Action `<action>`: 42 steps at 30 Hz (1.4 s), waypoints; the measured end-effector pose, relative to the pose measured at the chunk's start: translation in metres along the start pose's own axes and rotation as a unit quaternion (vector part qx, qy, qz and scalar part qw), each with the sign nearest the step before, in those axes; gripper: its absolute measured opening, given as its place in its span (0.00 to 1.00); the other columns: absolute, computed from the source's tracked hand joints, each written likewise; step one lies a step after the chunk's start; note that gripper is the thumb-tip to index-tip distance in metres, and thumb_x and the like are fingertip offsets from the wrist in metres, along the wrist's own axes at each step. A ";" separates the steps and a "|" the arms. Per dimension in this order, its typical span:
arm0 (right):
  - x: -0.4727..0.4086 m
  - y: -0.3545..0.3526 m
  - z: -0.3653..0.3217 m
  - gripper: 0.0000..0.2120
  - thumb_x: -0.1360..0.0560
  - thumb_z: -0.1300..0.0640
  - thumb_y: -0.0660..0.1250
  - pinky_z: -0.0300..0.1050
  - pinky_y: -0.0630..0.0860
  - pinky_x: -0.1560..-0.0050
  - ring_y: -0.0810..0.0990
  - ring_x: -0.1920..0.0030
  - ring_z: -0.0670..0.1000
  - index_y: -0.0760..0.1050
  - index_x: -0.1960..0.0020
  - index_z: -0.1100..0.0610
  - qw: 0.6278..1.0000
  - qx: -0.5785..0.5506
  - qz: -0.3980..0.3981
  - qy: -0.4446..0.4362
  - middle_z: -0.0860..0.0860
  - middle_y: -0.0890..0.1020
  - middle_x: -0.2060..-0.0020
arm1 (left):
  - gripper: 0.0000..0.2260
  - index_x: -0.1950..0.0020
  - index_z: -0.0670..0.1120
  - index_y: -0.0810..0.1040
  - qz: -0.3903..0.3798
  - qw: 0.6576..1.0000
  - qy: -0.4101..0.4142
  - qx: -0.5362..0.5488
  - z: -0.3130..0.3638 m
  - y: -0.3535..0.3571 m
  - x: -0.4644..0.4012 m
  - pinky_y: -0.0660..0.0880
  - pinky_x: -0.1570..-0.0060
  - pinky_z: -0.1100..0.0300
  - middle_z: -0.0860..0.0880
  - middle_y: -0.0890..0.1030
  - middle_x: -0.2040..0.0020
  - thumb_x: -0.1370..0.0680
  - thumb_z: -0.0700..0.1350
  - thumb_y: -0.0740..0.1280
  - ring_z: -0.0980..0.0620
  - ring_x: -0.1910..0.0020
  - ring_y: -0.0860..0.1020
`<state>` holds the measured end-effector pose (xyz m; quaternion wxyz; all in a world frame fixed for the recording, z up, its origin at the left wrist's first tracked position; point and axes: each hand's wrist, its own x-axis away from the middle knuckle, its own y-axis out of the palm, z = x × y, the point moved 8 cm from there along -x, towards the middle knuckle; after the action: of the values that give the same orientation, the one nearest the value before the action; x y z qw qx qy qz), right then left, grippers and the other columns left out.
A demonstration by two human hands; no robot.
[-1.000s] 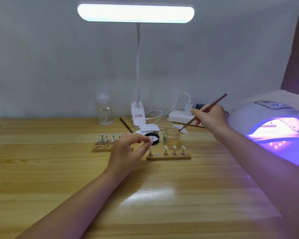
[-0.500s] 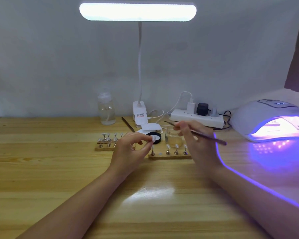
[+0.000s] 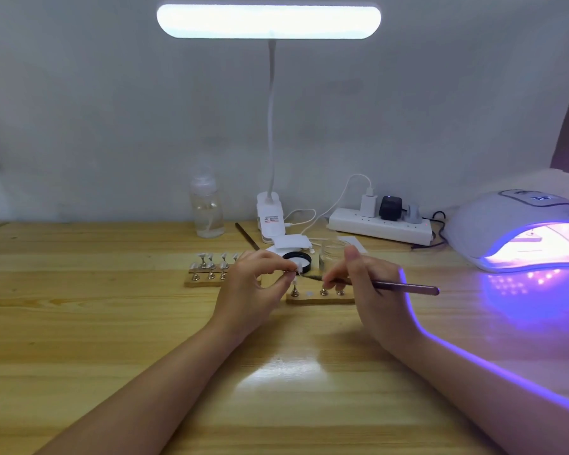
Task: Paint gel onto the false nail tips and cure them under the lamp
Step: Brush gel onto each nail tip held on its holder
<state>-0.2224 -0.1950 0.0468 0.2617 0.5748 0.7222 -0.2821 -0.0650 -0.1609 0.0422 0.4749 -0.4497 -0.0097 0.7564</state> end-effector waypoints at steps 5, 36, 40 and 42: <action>0.000 0.000 -0.006 0.20 0.24 0.48 0.54 0.33 0.73 0.60 0.78 0.64 0.42 0.79 0.64 0.56 0.998 0.039 -0.002 -0.045 0.44 0.80 0.69 | 0.06 0.56 0.49 0.83 -0.010 1.000 -0.005 0.003 0.000 0.001 0.000 0.70 0.53 0.60 0.56 0.80 0.61 0.30 0.39 0.72 0.53 0.54 0.75; 0.001 0.004 0.001 0.19 0.24 0.51 0.56 0.34 0.73 0.66 0.77 0.71 0.44 0.79 0.68 0.56 0.999 -0.028 -0.010 0.043 0.49 0.80 0.73 | 0.06 0.56 0.47 0.84 -0.002 1.000 -0.001 -0.016 0.004 0.000 -0.001 0.68 0.55 0.67 0.59 0.79 0.62 0.30 0.38 0.72 0.53 0.56 0.76; 0.000 0.001 -0.003 0.20 0.22 0.51 0.56 0.39 0.75 0.61 0.78 0.66 0.45 0.79 0.65 0.56 1.000 0.004 0.002 0.021 0.48 0.81 0.70 | 0.06 0.55 0.46 0.84 0.001 1.000 -0.001 -0.016 0.004 -0.001 -0.002 0.68 0.54 0.67 0.60 0.78 0.62 0.30 0.38 0.72 0.52 0.55 0.76; 0.001 0.005 -0.002 0.19 0.22 0.49 0.56 0.40 0.76 0.59 0.79 0.64 0.47 0.79 0.64 0.56 0.999 0.016 -0.020 0.031 0.49 0.81 0.68 | 0.06 0.55 0.46 0.84 0.001 1.000 0.003 -0.018 0.005 -0.001 -0.002 0.67 0.55 0.68 0.60 0.78 0.62 0.30 0.38 0.72 0.52 0.55 0.76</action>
<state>-0.2178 -0.1922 0.0467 0.2240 0.5727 0.7367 -0.2813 -0.0673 -0.1591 0.0469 0.4658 -0.4603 -0.0216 0.7554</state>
